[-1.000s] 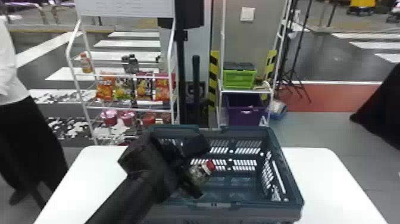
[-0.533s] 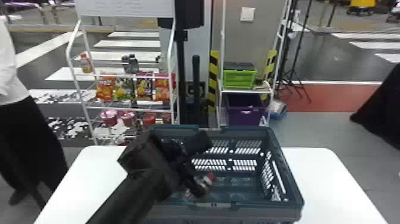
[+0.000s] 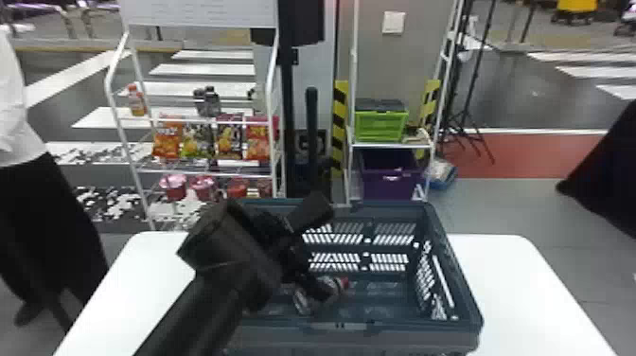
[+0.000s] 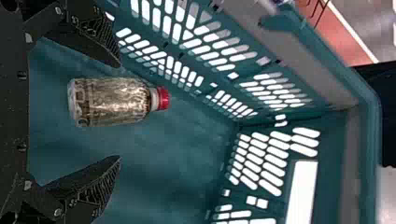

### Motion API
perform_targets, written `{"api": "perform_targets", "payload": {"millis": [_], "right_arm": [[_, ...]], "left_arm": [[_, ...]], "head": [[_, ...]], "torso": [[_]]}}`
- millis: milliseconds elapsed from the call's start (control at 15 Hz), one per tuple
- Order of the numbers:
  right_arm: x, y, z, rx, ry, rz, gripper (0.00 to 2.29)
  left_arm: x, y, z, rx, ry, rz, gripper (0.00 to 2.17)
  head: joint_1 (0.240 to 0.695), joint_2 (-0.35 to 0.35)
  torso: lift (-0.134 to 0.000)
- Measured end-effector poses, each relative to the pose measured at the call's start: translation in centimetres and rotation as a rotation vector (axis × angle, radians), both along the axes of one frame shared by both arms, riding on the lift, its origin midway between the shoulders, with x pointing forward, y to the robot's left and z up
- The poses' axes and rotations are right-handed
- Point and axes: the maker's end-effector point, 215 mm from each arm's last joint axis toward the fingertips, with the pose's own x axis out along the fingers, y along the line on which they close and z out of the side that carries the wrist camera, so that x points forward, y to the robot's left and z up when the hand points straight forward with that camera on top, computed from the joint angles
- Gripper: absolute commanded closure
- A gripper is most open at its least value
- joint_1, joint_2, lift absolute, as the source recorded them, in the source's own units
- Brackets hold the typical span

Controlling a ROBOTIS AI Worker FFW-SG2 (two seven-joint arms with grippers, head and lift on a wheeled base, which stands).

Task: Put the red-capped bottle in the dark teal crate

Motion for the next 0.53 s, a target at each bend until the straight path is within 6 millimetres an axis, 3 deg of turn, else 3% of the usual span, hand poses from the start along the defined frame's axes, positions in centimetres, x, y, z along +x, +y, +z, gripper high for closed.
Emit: {"api": "perform_targets", "payload": {"millis": [333,533], "right_arm": [[0.1,0.2,0.2,0.002,-0.006,0.004,0.17],[0.1,0.2,0.4,0.002,-0.01,0.005,0.17]], "left_arm": [[0.5,0.9,5.3,-0.108,-0.046,0.089,0.22],[0.3,2.9,9.3,-0.199,-0.106,0.192,0.22]], "head": [[0.499,0.0],[0.499,0.0]], "torso": [[0.0],[0.0]]}}
